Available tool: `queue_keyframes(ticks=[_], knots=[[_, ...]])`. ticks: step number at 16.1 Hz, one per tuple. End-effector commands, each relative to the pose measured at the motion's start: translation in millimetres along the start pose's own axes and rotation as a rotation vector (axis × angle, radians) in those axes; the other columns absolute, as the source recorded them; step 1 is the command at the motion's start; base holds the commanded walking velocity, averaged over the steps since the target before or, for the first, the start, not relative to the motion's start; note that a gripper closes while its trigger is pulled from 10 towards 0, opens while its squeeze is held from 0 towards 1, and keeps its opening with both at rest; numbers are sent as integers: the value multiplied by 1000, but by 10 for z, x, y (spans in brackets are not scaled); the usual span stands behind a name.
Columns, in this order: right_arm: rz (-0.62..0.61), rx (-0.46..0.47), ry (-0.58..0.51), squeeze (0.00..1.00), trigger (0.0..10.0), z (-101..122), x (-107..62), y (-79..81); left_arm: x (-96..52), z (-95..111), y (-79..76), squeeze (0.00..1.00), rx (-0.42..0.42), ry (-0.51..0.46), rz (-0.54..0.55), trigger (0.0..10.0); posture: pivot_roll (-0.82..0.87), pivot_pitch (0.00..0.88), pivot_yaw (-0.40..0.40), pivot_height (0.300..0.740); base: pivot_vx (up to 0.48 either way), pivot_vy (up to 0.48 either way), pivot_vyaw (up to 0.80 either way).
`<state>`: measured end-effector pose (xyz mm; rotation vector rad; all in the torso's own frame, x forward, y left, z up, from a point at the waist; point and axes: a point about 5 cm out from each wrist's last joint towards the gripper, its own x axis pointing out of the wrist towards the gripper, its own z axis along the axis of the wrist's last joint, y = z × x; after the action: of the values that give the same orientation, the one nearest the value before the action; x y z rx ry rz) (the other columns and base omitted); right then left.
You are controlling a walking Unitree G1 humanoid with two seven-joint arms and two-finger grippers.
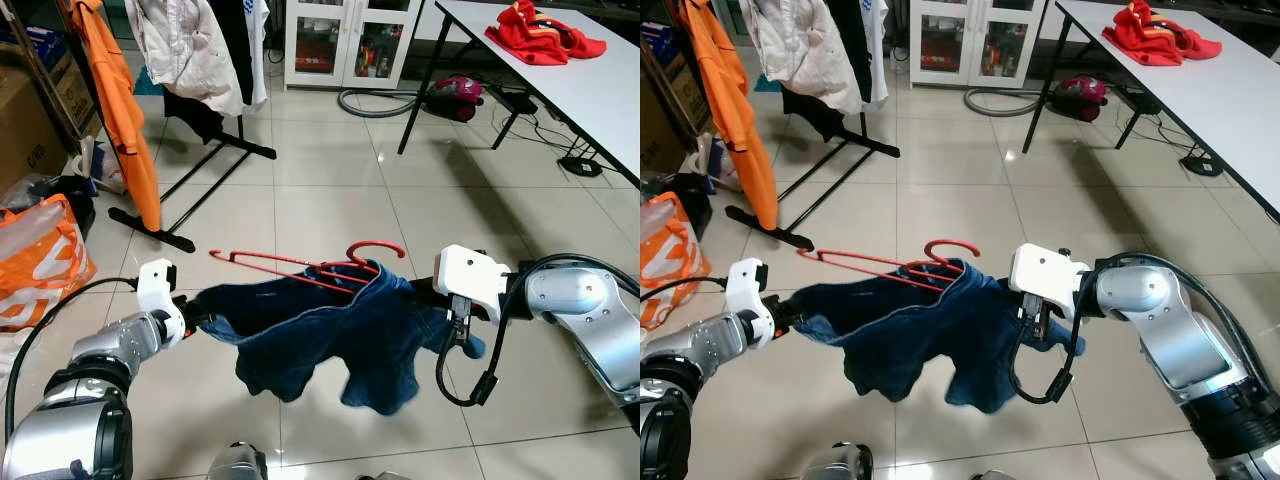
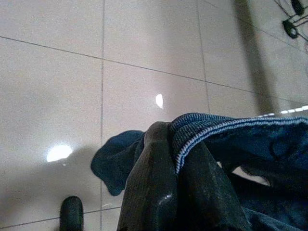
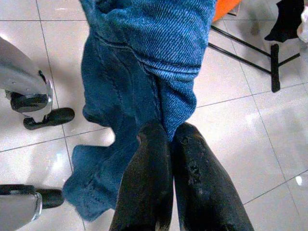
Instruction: Hang hanger
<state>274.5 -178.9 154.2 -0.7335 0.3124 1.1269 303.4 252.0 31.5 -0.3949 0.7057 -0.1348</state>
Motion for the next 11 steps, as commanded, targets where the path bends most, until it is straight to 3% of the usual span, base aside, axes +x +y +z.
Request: queue_keyframes(ticks=[1,3,5,7,8,11], knots=[[-7,-25,34,0,0,-34,-42,-24,-26,105,37,0,16,-30,44,0,28,55,-69,740,0,0,0],[4,-46,64,0,0,-87,-21,-5,-15,195,-11,0,15,-59,33,0,26,53,-72,740,0,0,0],[17,-60,109,0,0,-168,23,27,0,491,-222,0,49,-131,-55,0,26,50,-74,740,0,0,0],[14,-43,120,0,0,-188,53,36,-10,634,-344,0,70,-165,-111,0,29,50,-78,740,0,0,0],[-8,11,102,0,0,-195,115,25,-44,819,-550,0,132,-203,-196,0,33,51,-80,740,0,0,0],[-60,138,86,0,0,-231,218,-12,-107,891,-764,0,201,-207,-289,0,32,57,-76,740,0,0,0]])
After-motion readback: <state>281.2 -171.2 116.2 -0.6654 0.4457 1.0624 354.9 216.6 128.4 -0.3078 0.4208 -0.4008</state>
